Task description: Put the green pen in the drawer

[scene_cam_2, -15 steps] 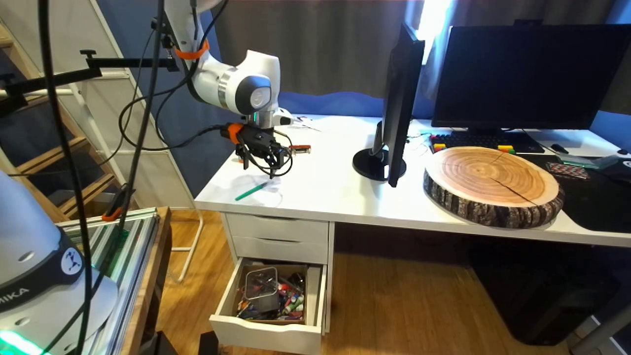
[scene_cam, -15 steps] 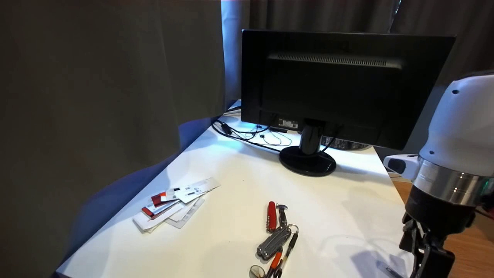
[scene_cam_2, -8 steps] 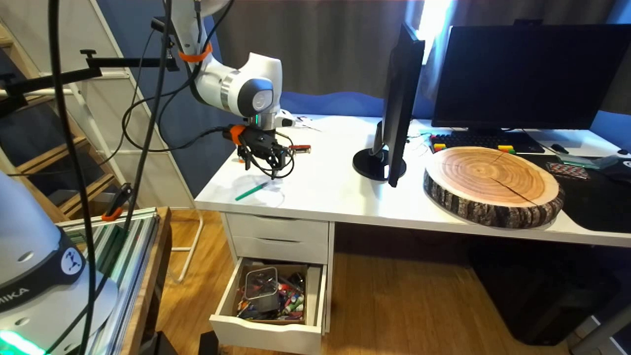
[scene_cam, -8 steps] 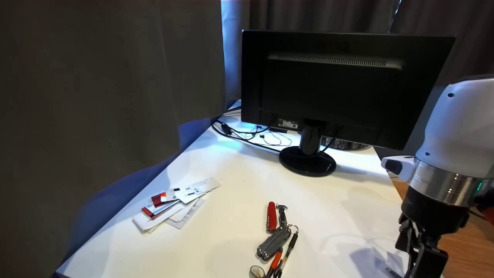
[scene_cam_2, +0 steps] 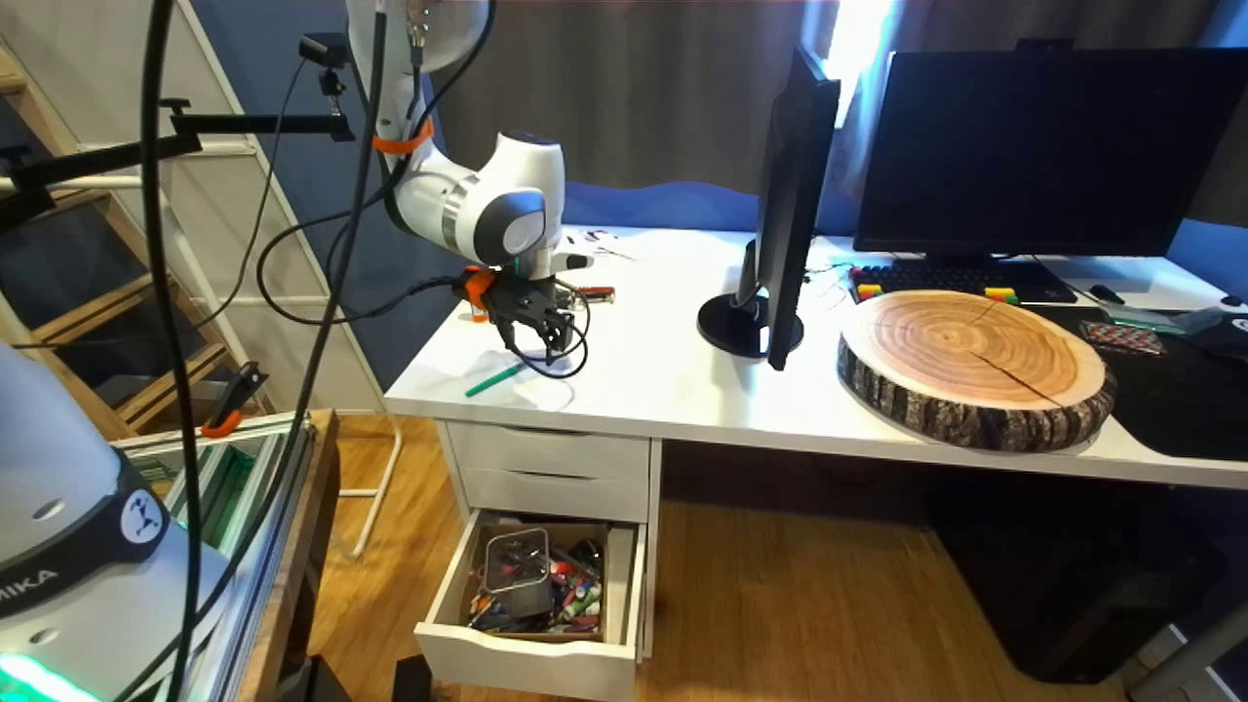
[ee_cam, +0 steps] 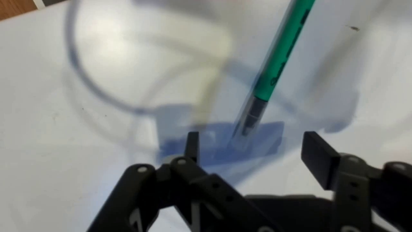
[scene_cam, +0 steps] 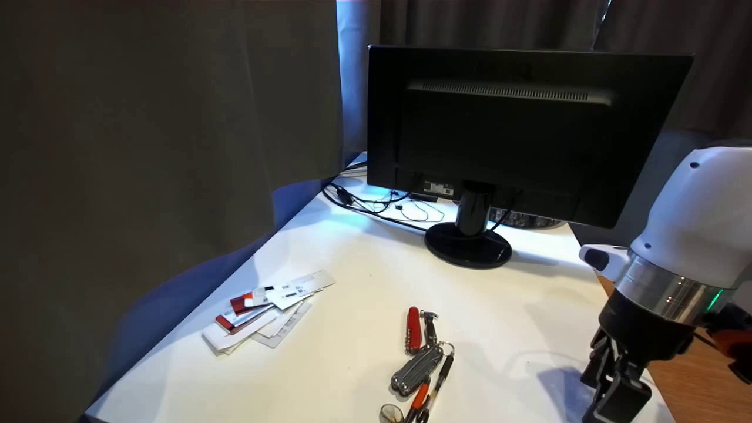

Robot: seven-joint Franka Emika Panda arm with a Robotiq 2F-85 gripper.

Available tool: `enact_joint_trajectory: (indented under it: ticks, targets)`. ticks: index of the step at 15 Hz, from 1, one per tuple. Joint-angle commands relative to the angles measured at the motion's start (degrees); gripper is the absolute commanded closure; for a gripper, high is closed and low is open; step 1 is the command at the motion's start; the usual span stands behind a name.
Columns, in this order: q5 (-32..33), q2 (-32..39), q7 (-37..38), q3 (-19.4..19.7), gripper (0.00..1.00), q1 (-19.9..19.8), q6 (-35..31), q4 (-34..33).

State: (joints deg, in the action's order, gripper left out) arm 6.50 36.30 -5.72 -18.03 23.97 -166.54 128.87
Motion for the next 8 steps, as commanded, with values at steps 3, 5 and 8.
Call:
enact_joint_trajectory:
  ticks: [3, 5, 8]
  targets:
    - [1.1, 0.8, 0.4, 1.2, 0.64, 0.4, -2.7, 1.0]
    - [1.4, 0.5, -0.4, 1.0, 0.77, -0.1, -3.3, 1.4]
    - [1.4, 0.1, -4.1, -1.8, 0.98, -3.0, -4.5, 2.7]
